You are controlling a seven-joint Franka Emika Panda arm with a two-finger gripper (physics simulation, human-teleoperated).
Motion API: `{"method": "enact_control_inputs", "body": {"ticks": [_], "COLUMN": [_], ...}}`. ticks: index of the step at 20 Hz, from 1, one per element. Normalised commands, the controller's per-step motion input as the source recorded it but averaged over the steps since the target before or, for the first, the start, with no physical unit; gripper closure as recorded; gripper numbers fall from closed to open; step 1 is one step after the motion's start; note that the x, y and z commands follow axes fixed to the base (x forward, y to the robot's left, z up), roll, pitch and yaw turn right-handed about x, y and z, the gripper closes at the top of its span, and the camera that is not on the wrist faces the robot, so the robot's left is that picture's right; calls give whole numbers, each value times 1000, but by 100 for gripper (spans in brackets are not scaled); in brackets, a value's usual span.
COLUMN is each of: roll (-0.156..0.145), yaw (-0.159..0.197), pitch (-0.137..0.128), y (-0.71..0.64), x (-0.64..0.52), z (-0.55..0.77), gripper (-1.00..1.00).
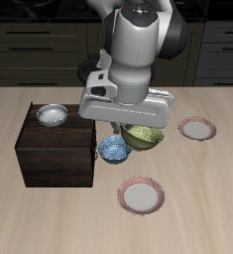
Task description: Place the green bowl on the plate next to the green bowl
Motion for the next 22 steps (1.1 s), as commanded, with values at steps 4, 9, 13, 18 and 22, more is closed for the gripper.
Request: {"method": "enact_control_inputs", "body": {"ticks": [4, 9, 13, 18, 22], "roll": [31, 17, 37, 15, 18], "yaw": [27, -8, -5, -2, -12], "pitch": [-19, 8, 43, 26, 47], "y": [58, -31, 138, 123, 124], "x": [128, 229, 46, -2, -33], "z": [-94, -263, -362, -287, -328], "gripper": [100, 100, 100, 100, 100]}}
